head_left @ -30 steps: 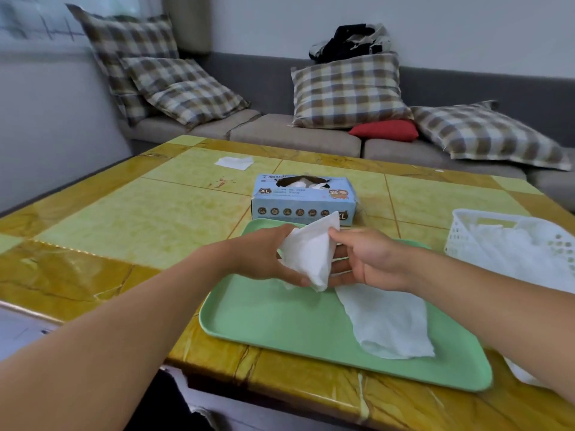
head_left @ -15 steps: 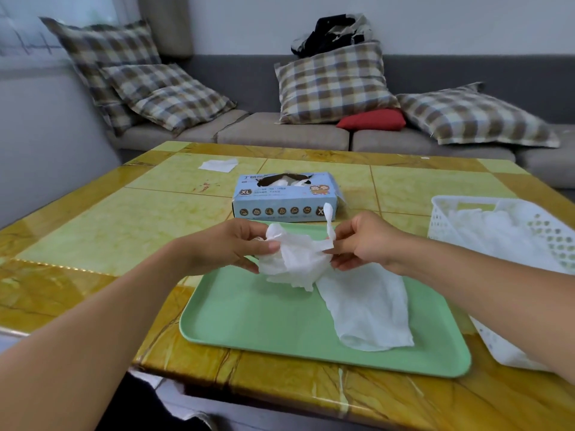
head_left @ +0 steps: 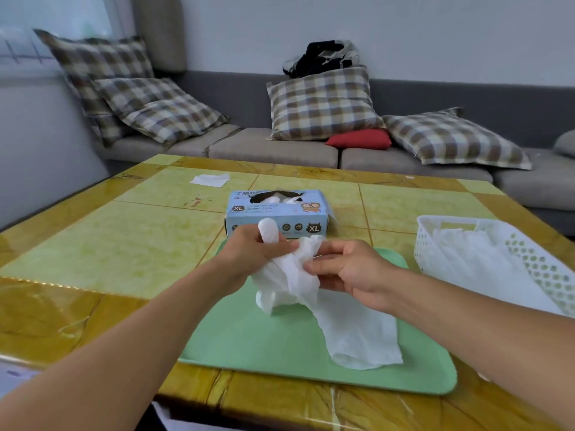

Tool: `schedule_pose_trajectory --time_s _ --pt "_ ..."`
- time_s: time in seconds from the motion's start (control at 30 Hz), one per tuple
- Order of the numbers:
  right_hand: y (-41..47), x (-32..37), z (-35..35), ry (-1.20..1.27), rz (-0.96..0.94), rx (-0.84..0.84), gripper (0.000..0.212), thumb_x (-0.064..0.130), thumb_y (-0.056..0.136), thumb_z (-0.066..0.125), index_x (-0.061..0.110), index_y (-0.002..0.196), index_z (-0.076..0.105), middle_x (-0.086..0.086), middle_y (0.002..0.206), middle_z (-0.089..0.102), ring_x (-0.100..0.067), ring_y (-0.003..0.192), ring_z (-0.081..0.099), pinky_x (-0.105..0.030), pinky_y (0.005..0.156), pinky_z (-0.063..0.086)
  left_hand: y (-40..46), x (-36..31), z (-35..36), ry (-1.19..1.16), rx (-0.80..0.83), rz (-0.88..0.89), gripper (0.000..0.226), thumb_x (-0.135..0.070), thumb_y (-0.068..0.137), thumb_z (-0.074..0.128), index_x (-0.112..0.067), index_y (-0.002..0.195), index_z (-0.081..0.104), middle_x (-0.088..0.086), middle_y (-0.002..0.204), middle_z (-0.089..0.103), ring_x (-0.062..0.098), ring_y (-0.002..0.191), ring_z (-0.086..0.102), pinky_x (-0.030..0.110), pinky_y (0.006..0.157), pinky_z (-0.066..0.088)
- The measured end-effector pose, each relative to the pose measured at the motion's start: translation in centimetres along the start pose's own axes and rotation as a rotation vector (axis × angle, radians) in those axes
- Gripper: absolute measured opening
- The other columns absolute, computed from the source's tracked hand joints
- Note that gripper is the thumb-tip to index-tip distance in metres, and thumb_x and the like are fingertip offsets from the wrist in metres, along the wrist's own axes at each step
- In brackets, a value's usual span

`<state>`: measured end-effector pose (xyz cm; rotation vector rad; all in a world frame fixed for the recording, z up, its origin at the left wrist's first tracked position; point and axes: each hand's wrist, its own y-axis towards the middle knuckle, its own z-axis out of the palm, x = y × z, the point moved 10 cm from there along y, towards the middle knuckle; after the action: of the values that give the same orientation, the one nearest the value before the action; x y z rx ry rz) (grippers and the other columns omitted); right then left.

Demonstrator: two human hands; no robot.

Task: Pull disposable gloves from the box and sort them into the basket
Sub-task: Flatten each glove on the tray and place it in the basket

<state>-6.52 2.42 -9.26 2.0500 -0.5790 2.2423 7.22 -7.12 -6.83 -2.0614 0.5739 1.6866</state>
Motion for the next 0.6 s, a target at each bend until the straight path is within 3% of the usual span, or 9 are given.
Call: schedule_pose_trajectory --time_s 0.13,0.23,0.33,0.4,0.47,0.53,0.6 --pt "-0.3 2.3 -3.5 -0.071 -0.038 -0.093 0.024 -0.012 0.077 0.076 -0.004 0.1 0.07 -0.013 0.084 0.072 -0.017 0.064 0.068 -0.023 0.059 0.059 0.6 -0.2 -4.3 -0.012 -0.179 -0.035 0.026 -0.027 0.078 0.085 -0.008 0.079 0.067 0.008 0.077 0.068 0.021 0.066 0.062 0.027 0.06 0.049" --pt "-0.9 5.0 -5.7 -0.091 -0.099 -0.112 0.018 -0.009 0.085 0.069 0.003 0.098 0.072 -0.007 0.085 0.073 -0.015 0.069 0.069 -0.023 0.062 0.058 0.9 1.5 -6.9 0.342 -0.241 -0.101 0.033 -0.034 0.077 0.086 -0.011 0.082 0.062 0.005 0.079 0.062 0.019 0.069 0.057 0.031 0.064 0.047" --pt "-1.5 6.2 -5.3 -0.026 -0.068 0.048 0.016 0.002 0.095 0.059 0.013 0.101 0.07 -0.002 0.087 0.071 -0.014 0.071 0.066 -0.027 0.069 0.053 1.4 2.8 -5.6 0.851 -0.026 -0.101 0.068 -0.051 0.072 0.085 -0.014 0.122 0.059 0.003 0.104 0.066 0.019 0.088 0.061 0.031 0.076 0.047" --pt "-2.0 6.7 -4.5 0.08 -0.04 0.163 0.022 0.009 0.098 0.054 0.015 0.116 0.065 -0.002 0.093 0.068 -0.015 0.074 0.065 -0.029 0.07 0.053 0.8 2.1 -4.2 0.99 0.092 -0.065 0.094 -0.066 0.069 0.078 -0.022 0.144 0.043 0.0 0.117 0.064 0.018 0.099 0.059 0.03 0.081 0.044" --pt "-2.4 7.2 -3.6 0.197 -0.028 0.239 0.028 0.01 0.099 0.052 0.008 0.125 0.062 -0.005 0.099 0.066 -0.015 0.078 0.065 -0.029 0.07 0.056 0.2 0.4 -4.1 1.137 0.062 -0.001 0.117 -0.088 0.057 0.065 -0.029 0.152 0.032 -0.002 0.132 0.059 0.02 0.111 0.056 0.035 0.092 0.046" --pt "-2.8 7.1 -2.6 0.294 0.008 0.284 0.025 0.011 0.101 0.049 0.001 0.118 0.064 -0.007 0.096 0.069 -0.017 0.078 0.067 -0.029 0.072 0.059 -0.7 -1.9 -3.5 1.081 -0.008 0.1 0.129 -0.103 0.048 0.051 -0.032 0.153 0.031 -0.005 0.147 0.049 0.021 0.128 0.049 0.045 0.105 0.043" --pt "-3.3 6.3 -1.1 0.313 0.06 0.327 0.022 0.014 0.101 0.048 0.003 0.107 0.066 -0.005 0.083 0.069 -0.015 0.071 0.067 -0.027 0.068 0.059 -2.2 -3.3 -0.9 0.696 0.073 0.141 0.124 -0.102 0.045 0.053 -0.037 0.15 0.036 -0.014 0.148 0.045 0.014 0.134 0.046 0.045 0.111 0.04"
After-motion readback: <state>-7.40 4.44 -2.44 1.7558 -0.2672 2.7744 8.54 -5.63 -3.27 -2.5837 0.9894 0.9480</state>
